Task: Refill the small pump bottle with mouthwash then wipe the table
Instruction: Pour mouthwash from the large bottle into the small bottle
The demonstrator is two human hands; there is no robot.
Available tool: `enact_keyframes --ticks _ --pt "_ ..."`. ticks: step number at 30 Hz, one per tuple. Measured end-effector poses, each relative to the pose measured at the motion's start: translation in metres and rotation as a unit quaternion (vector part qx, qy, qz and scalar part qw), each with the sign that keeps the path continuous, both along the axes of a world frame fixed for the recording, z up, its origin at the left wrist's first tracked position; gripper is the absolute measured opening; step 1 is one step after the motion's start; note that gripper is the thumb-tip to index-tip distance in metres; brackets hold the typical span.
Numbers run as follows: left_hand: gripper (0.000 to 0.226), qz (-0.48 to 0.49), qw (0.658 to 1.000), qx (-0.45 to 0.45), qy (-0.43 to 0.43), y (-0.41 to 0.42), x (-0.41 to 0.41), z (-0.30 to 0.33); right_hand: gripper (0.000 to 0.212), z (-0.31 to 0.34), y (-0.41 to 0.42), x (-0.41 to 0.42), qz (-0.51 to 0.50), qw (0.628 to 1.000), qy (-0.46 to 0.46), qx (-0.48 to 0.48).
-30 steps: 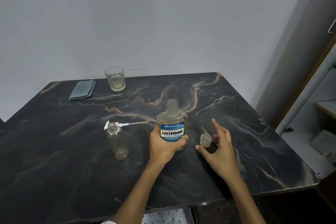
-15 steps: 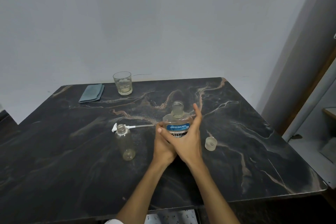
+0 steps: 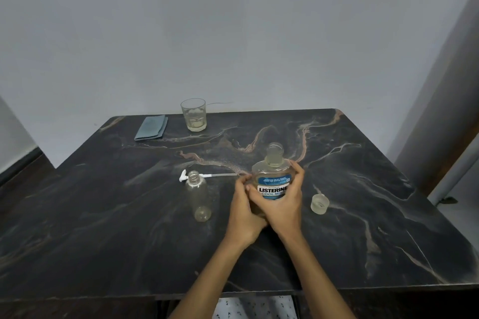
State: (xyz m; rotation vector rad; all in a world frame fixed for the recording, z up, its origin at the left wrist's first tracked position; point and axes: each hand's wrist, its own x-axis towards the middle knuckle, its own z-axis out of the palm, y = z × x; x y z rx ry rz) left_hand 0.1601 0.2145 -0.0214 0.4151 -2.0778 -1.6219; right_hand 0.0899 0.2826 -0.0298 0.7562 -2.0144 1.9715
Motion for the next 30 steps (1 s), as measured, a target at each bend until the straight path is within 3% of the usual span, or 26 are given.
enact_keyframes --ticks 3,7,9,11,15,19,22,27,30 --pt "0.059 0.022 0.993 -0.104 -0.042 0.01 0.043 0.003 0.089 -0.003 0.0 -0.001 0.002 1.0 0.004 0.0" --pt "0.037 0.22 0.965 -0.129 0.064 0.012 0.084 0.009 0.098 -0.009 -0.001 -0.003 0.003 1.0 0.012 -0.001" --pt "0.041 0.318 0.932 -0.141 0.104 -0.003 0.089 0.013 0.1 -0.011 -0.001 -0.002 0.004 1.0 0.017 0.001" --pt "0.056 0.351 0.924 -0.118 0.1 -0.02 0.087 0.012 0.1 -0.012 -0.001 0.0 -0.001 1.0 0.023 0.004" --pt "0.088 0.278 0.956 -0.093 0.029 -0.048 0.077 -0.003 0.101 -0.013 -0.003 0.001 -0.012 0.999 0.037 0.014" --pt "0.099 0.189 0.977 -0.103 -0.002 -0.063 0.065 -0.01 0.1 -0.011 -0.002 0.002 -0.018 0.999 0.044 0.022" --pt "0.093 0.182 0.978 -0.104 -0.009 -0.067 0.057 -0.012 0.1 -0.012 -0.003 0.0 -0.022 0.998 0.048 0.024" --pt "0.06 0.157 0.983 -0.091 -0.004 -0.062 0.052 -0.016 0.1 -0.017 -0.005 -0.003 -0.03 0.999 0.043 0.012" --pt "0.056 0.138 0.986 -0.093 -0.009 -0.057 0.047 -0.015 0.1 -0.018 -0.005 -0.003 -0.026 0.999 0.037 0.01"
